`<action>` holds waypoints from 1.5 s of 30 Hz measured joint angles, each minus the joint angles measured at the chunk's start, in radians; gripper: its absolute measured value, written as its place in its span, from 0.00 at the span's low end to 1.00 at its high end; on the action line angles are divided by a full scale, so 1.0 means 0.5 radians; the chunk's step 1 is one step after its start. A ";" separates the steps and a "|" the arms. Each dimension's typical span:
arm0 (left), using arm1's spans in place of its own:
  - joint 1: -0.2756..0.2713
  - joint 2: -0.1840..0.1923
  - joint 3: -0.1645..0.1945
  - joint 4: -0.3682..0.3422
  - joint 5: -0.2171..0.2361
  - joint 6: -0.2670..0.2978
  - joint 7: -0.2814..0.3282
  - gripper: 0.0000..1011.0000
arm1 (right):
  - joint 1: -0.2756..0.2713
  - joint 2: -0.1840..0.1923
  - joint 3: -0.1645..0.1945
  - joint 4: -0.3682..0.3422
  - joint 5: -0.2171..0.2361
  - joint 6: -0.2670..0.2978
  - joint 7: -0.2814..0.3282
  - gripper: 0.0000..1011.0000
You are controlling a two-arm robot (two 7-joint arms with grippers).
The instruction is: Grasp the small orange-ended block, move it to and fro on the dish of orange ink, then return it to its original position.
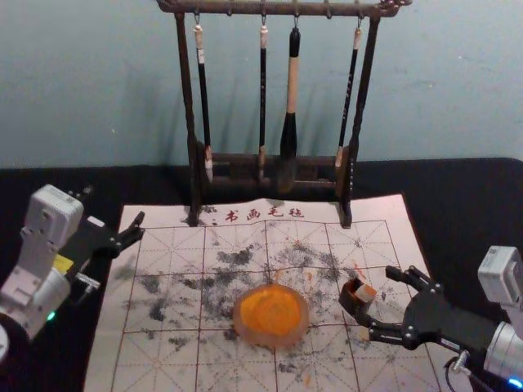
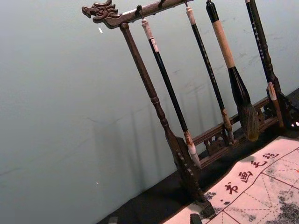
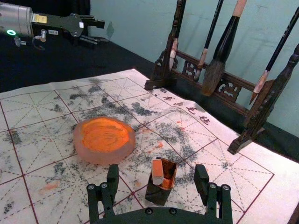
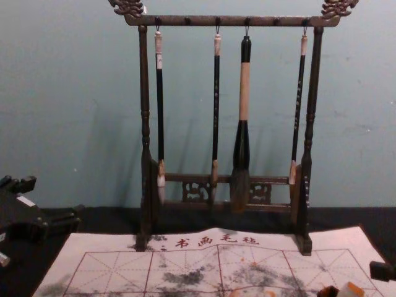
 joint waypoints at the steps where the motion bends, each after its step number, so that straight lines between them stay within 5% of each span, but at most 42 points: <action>1: 0.000 0.000 0.000 0.000 0.000 0.000 0.000 0.99 | 0.001 -0.002 0.003 0.001 -0.001 0.002 0.003 0.99; 29: 0.000 0.000 0.000 0.000 0.000 0.000 0.000 0.99 | 0.006 -0.012 0.011 0.007 0.001 0.019 0.011 0.99; 38: 0.000 0.000 0.000 0.000 0.000 0.000 0.000 0.99 | 0.006 -0.011 0.010 0.007 0.001 0.017 0.011 0.80; 45: 0.000 0.000 0.000 0.000 0.000 0.000 0.000 0.99 | 0.006 -0.011 0.010 0.007 0.001 0.016 0.011 0.57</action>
